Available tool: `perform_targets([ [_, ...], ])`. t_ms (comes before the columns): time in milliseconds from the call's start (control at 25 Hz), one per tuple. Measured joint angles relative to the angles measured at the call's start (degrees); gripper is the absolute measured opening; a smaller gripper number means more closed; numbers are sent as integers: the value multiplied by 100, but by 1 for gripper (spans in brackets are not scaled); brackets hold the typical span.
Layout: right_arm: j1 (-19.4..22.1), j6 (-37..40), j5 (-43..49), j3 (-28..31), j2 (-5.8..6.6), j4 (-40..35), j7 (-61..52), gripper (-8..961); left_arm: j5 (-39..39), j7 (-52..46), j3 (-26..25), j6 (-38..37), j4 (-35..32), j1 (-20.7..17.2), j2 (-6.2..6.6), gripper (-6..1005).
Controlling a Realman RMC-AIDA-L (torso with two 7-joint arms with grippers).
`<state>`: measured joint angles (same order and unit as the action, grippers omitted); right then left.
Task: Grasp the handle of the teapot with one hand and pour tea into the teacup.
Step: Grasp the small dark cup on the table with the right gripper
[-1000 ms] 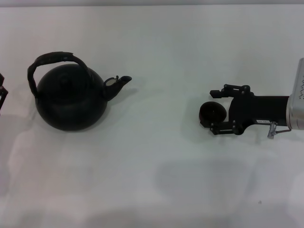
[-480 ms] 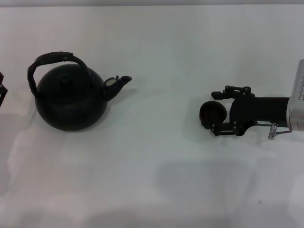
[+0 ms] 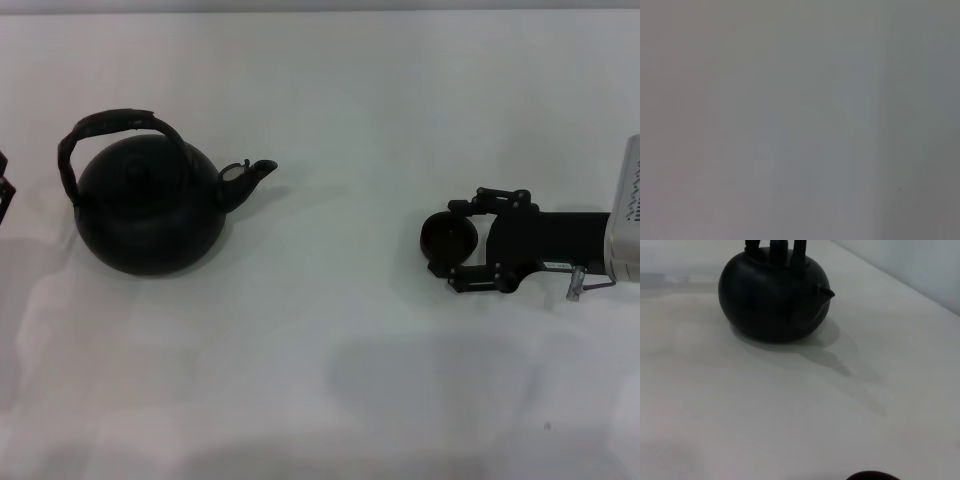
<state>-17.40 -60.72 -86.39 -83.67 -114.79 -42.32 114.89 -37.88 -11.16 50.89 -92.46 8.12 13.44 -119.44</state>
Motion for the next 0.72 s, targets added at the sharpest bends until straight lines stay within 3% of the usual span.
perform_targets([
  [240, 0, -4, 0, -23, 0, 4, 100, 832, 0, 0, 0, 0, 10, 0, 0, 772],
  [720, -9, -372, -78, -17, 0, -306, -149, 731, 0, 0, 0, 0, 23, 0, 0, 772],
])
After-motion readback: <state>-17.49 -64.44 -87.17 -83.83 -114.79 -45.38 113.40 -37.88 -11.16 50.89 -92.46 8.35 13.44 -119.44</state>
